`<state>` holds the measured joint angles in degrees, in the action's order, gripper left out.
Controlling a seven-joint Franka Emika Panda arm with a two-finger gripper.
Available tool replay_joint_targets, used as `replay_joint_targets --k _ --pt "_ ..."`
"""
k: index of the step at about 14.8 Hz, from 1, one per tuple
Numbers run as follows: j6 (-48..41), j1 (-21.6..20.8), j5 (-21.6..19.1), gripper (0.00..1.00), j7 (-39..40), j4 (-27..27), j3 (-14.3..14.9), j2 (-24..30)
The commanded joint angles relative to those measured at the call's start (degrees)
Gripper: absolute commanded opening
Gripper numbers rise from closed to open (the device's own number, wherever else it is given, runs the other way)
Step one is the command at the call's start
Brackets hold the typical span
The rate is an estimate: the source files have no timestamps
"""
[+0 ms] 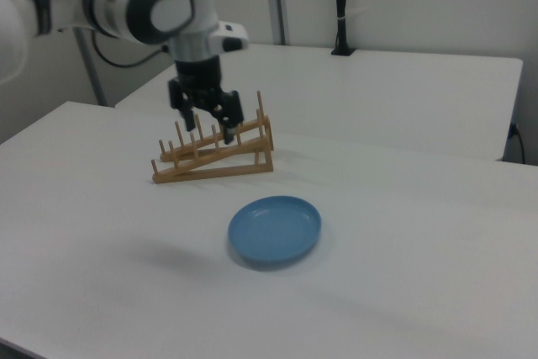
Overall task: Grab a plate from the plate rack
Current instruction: 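Open the gripper, release the plate, and raise the gripper away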
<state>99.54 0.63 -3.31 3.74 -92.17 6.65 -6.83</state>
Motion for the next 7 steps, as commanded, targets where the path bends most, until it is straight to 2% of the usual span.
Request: replay_joint_targets --k 1,4,7 --pt "-5.40 -0.10 1.64 1.00 -1.10 -2.48 -4.26 4.90" --pt "-4.89 -0.01 1.64 1.00 -5.75 -2.66 -5.33 4.72" --pt "-4.80 0.07 1.55 1.00 -6.12 -2.75 -5.33 4.81"
